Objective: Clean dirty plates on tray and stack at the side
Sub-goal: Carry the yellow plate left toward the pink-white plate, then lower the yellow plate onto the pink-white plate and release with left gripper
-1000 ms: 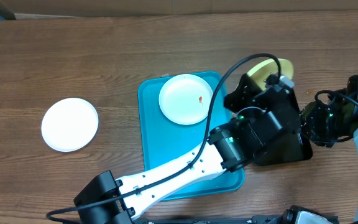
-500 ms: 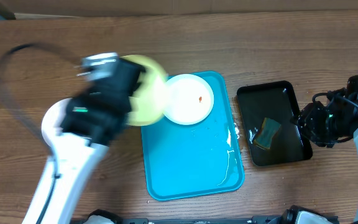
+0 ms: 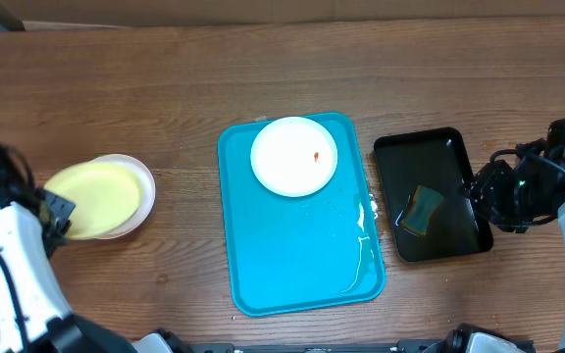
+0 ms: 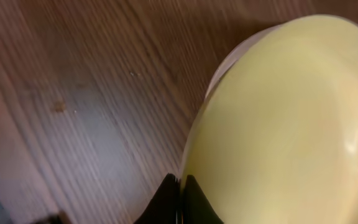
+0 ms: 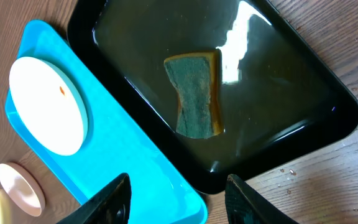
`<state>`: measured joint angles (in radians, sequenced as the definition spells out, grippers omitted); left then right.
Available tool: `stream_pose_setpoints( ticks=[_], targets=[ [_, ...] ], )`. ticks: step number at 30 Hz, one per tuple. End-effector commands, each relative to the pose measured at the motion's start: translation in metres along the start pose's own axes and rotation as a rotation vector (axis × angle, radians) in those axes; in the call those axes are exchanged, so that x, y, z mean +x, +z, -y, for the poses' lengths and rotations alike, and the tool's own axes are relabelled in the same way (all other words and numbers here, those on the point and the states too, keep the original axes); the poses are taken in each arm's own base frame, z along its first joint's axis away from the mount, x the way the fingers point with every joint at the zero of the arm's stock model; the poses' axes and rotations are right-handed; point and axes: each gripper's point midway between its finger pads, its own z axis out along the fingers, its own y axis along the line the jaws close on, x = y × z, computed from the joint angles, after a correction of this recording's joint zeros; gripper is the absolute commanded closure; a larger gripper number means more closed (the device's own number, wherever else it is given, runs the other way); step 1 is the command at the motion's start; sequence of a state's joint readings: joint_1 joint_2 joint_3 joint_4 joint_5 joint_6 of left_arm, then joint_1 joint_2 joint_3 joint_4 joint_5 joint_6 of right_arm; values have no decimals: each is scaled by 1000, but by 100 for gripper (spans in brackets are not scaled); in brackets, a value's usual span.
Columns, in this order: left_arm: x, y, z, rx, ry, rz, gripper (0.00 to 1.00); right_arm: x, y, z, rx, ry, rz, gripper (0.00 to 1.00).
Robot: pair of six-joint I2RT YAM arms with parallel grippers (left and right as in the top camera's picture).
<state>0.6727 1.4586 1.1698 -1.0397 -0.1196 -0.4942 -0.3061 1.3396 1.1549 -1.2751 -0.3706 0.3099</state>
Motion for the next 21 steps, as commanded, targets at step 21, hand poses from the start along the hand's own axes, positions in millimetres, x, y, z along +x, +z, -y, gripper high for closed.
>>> stream_pose_setpoints(
  ticks=[21],
  targets=[
    [48,-39,74,132,346,-48,40,-1,-8,-5,-19,-31,15,49]
  ],
)
